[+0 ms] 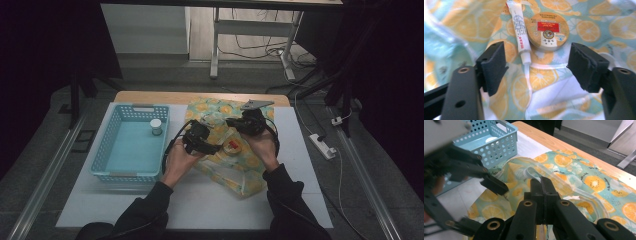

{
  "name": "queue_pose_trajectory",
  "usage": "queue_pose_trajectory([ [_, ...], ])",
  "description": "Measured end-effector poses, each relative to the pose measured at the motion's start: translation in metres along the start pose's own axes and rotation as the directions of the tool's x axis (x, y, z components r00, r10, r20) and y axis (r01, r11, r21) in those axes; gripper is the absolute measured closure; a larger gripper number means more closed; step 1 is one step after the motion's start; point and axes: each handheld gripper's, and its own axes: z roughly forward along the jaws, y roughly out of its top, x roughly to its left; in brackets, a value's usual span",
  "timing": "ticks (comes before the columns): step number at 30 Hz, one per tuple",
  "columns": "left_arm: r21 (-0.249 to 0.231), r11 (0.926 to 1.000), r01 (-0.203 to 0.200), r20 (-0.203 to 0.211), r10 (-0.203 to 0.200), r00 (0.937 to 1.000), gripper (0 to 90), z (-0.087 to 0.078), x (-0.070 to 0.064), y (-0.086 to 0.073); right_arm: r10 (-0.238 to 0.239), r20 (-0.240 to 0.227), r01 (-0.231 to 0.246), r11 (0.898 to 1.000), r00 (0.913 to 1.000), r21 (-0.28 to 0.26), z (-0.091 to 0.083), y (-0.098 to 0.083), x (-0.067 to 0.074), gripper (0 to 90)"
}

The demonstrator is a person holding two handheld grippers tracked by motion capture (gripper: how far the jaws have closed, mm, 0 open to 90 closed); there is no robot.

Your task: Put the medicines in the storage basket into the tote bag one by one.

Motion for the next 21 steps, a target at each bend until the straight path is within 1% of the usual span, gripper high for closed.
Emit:
queue_pose_trajectory([
  [4, -0.003, 1.0, 0.008, 0.008, -0.008, 0.9999, 23.1, -0.014, 0.004, -0.004, -0.001, -0.01, 0.001, 1.0, 0.9999, -0.002, 0.0, 0.001, 0.001, 90.0],
  [7, -0.011, 0.9995, 0.029, 0.018, -0.029, 0.9994, 19.5, -0.024, 0.009, -0.008, -0.003, -0.013, 0.003, 1.0, 0.9999, -0.002, -0.001, 0.001, 0.003, 90.0],
  [12, -0.039, 0.9974, 0.062, 0.042, -0.06, 0.9973, 10.9, -0.039, 0.024, -0.02, -0.003, -0.016, 0.003, 1.0, 0.9999, 0.0, -0.001, 0.002, 0.003, 90.0],
  [18, -0.061, 0.996, 0.065, 0.034, -0.063, 0.9974, 3.8, -0.056, 0.041, -0.034, -0.002, -0.018, 0.002, 1.0, 0.9998, 0.001, -0.001, 0.001, 0.002, 90.0],
  [19, -0.066, 0.9954, 0.069, 0.035, -0.067, 0.9972, 2.8, -0.059, 0.044, -0.036, -0.002, -0.018, 0.002, 1.0, 0.9998, 0.001, -0.001, 0.001, 0.002, 90.0],
  [21, -0.081, 0.9933, 0.083, 0.051, -0.079, 0.9956, 1.2, -0.065, 0.051, -0.041, -0.002, -0.018, 0.002, 1.0, 0.9998, 0.003, -0.001, 0.001, 0.002, 90.0],
])
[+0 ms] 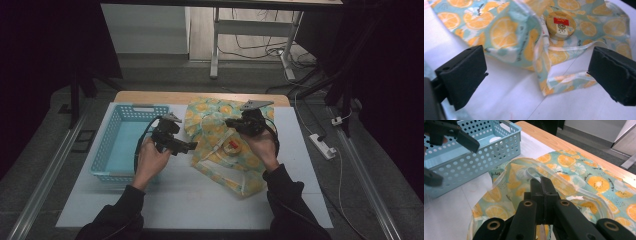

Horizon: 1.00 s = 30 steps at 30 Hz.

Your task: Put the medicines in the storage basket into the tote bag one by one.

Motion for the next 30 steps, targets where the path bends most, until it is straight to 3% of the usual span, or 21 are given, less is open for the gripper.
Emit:
queue_pose_trajectory([
  [8, -0.053, 0.9977, 0.042, -0.024, -0.043, 0.9988, 0.0, -0.028, 0.026, -0.014, 0.001, 0.0, -0.002, 1.0, 1.0, 0.002, 0.001, -0.001, -0.001, 90.0],
  [14, -0.056, 0.9962, 0.067, -0.035, -0.069, 0.997, 0.0, -0.041, 0.047, -0.022, 0.004, 0.001, -0.004, 1.0, 1.0, 0.005, 0.001, -0.001, -0.002, 90.0],
  [17, -0.042, 0.9971, 0.064, -0.076, -0.067, 0.9948, 0.0, -0.045, 0.057, -0.025, 0.005, 0.0, -0.005, 1.0, 1.0, 0.005, 0.001, -0.002, -0.002, 90.0],
  [21, -0.019, 0.9981, 0.059, -0.147, -0.061, 0.9872, 0.0, -0.048, 0.068, -0.027, 0.008, 0.0, -0.008, 1.0, 1.0, 0.006, 0.001, -0.002, -0.003, 90.0],
  [24, -0.027, 0.9973, 0.068, -0.168, -0.071, 0.9833, 0.0, -0.047, 0.079, -0.028, 0.008, 0.0, -0.008, 1.0, 1.0, 0.006, 0.001, -0.002, -0.003, 90.0],
  [27, -0.02, 0.9966, 0.08, -0.21, -0.083, 0.9742, 0.0, -0.044, 0.089, -0.027, 0.008, 0.0, -0.008, 1.0, 1.0, 0.006, 0.001, -0.002, -0.003, 90.0],
  [30, -0.006, 0.9943, 0.106, -0.221, -0.105, 0.9695, 0.0, -0.039, 0.099, -0.024, 0.007, 0.002, -0.007, 1.0, 1.0, 0.006, 0.001, -0.002, -0.003, 90.0],
])
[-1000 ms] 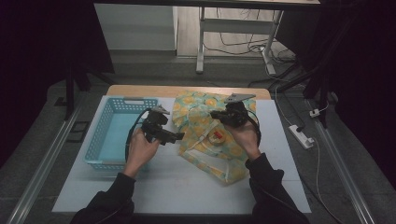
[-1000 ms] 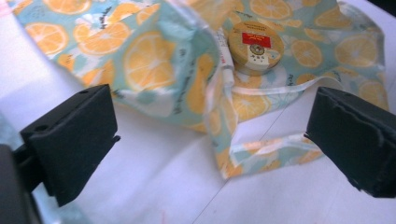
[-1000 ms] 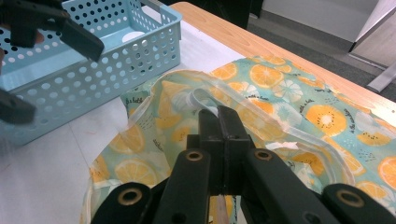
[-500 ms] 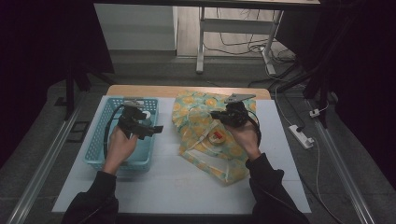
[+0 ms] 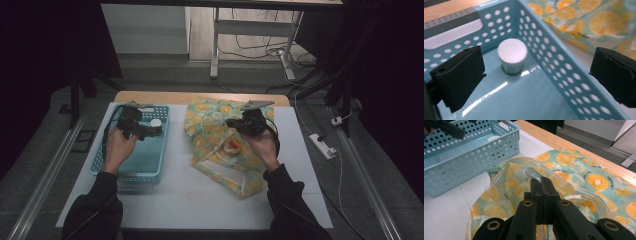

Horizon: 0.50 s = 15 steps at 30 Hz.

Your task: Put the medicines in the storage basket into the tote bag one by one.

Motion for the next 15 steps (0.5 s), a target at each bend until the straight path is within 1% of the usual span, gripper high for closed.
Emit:
queue_pose_trajectory([
  [1, 0.008, 1.0, 0.003, -0.008, -0.003, 1.0, 0.0, 0.003, 0.002, 0.001, 0.001, 0.0, -0.001, 1.0, 1.0, 0.0, 0.0, 0.0, 0.0, 90.0],
  [3, 0.027, 0.9995, 0.016, -0.035, -0.015, 0.9993, 0.0, 0.009, 0.006, 0.004, 0.001, 0.0, -0.001, 1.0, 1.0, 0.0, 0.0, 0.0, 0.0, 90.0],
  [5, 0.048, 0.9985, 0.027, -0.039, -0.026, 0.9989, 0.0, 0.016, 0.011, 0.006, 0.0, 0.001, 0.0, 1.0, 1.0, -0.001, 0.0, 0.0, 0.0, 90.0],
  [6, 0.061, 0.9977, 0.032, -0.053, -0.029, 0.9982, 0.0, 0.019, 0.012, 0.006, -0.001, 0.0, 0.001, 1.0, 1.0, -0.001, 0.0, 0.0, 0.0, 90.0],
  [7, 0.072, 0.9967, 0.036, -0.057, -0.032, 0.9979, 0.0, 0.023, 0.014, 0.007, -0.002, 0.001, 0.002, 1.0, 1.0, -0.002, 0.0, 0.0, 0.0, 90.0],
  [8, 0.082, 0.9957, 0.043, -0.052, -0.038, 0.9979, 0.0, 0.027, 0.016, 0.008, -0.002, 0.0, 0.002, 1.0, 1.0, -0.002, 0.0, 0.0, 0.0, 90.0],
  [11, 0.112, 0.9922, 0.054, -0.06, -0.048, 0.9971, 0.2, 0.037, 0.021, 0.011, -0.001, 0.0, 0.001, 1.0, 1.0, -0.002, 0.0, 0.0, -0.001, 90.0],
  [15, 0.146, 0.9884, 0.041, -0.054, -0.033, 0.998, 1.7, 0.048, 0.023, 0.014, -0.002, 0.0, 0.002, 1.0, 1.0, -0.002, -0.001, 0.0, -0.001, 90.0],
])
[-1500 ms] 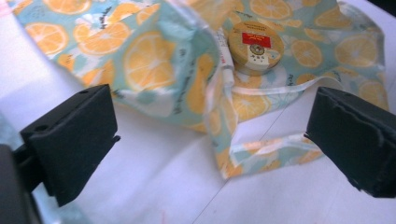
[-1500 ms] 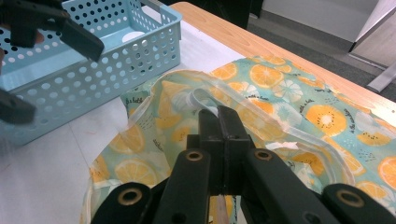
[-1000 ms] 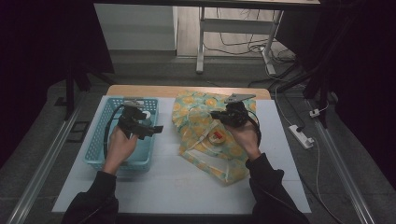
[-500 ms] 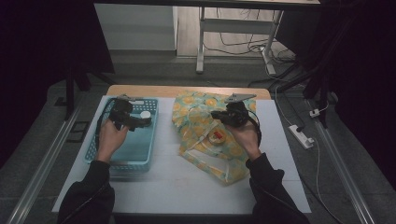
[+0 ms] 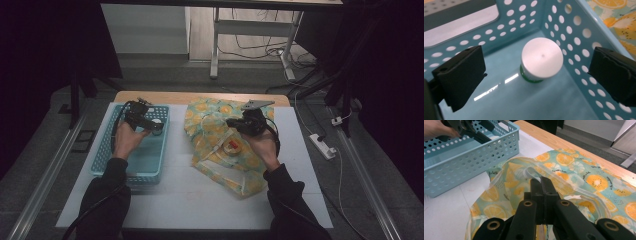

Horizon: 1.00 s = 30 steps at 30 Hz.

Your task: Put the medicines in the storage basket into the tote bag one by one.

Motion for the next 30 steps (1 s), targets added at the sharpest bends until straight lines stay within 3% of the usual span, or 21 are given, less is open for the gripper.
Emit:
queue_pose_trajectory([
  [4, 0.05, 0.9983, -0.029, -0.032, 0.031, 0.999, 7.9, 0.009, -0.001, 0.004, -0.001, 0.0, 0.001, 1.0, 1.0, 0.001, 0.0, 0.0, 0.0, 90.0],
  [6, 0.064, 0.9975, -0.029, -0.038, 0.031, 0.9988, 15.8, 0.011, -0.001, 0.005, -0.003, 0.0, 0.003, 1.0, 1.0, 0.002, 0.0, 0.0, 0.001, 90.0],
  [11, 0.094, 0.9952, -0.027, 0.014, 0.025, 0.9996, 44.3, 0.013, 0.0, 0.005, -0.003, -0.001, 0.003, 1.0, 1.0, 0.001, 0.0, 0.0, 0.001, 90.0],
  [12, 0.093, 0.9955, -0.015, 0.007, 0.014, 0.9999, 49.1, 0.012, -0.001, 0.006, -0.003, -0.001, 0.003, 1.0, 1.0, 0.0, 0.0, 0.0, 0.001, 90.0],
  [16, 0.113, 0.9935, -0.013, -0.008, 0.014, 0.9999, 50.0, 0.009, -0.004, 0.006, -0.003, -0.001, 0.003, 1.0, 1.0, 0.0, 0.0, 0.0, 0.001, 90.0],
  [22, 0.059, 0.9982, -0.007, 0.004, 0.006, 1.0, 50.1, -0.011, -0.008, 0.008, -0.004, 0.0, 0.004, 1.0, 1.0, 0.001, 0.0, 0.0, 0.001, 90.0],
  [30, -0.017, 0.9975, -0.068, 0.038, 0.069, 0.9969, 50.2, -0.044, -0.029, 0.016, -0.004, -0.002, 0.004, 1.0, 1.0, 0.002, 0.001, 0.0, 0.002, 90.0],
])
